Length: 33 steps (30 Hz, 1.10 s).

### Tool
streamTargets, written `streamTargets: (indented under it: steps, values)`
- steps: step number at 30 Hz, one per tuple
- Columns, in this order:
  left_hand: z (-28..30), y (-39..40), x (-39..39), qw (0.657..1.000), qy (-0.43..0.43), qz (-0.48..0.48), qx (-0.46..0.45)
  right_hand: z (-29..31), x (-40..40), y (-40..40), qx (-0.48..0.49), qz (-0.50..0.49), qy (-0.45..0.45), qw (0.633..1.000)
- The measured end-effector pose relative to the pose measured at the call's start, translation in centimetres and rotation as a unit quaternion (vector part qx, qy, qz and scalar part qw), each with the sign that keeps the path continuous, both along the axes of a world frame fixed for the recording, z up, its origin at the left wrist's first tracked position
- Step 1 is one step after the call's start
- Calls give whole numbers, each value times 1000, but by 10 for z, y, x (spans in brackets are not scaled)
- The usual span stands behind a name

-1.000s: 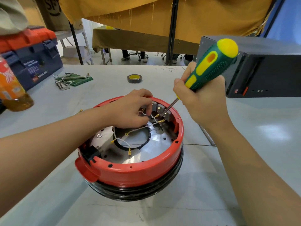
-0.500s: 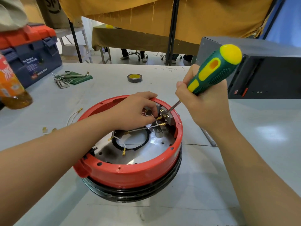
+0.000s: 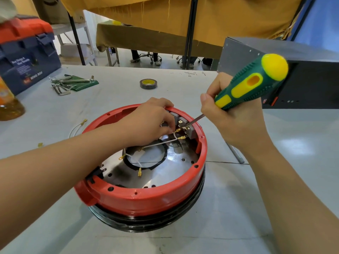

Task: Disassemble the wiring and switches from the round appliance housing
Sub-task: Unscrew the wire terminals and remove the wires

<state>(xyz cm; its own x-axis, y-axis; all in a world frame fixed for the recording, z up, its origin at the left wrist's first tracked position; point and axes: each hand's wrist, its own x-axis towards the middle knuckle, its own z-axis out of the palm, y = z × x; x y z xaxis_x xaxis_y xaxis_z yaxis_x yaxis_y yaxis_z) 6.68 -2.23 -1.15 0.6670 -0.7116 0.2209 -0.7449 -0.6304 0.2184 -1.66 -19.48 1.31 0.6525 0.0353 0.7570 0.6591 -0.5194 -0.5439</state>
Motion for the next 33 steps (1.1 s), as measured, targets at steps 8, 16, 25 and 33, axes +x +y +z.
streamTargets:
  steps: [8,16,25,33]
  values:
    - [-1,3,4,1000,-6,28,8,-2,7,1,24,2,34,999]
    - [-3,4,4,999,24,31,-20,-7,10,1,120,-20,40,992]
    - [-2,4,3,999,27,30,-26,-10,0,16,16,-33,-10,999]
    - [-2,3,3,999,18,32,-13,-8,7,13,71,-49,6,996]
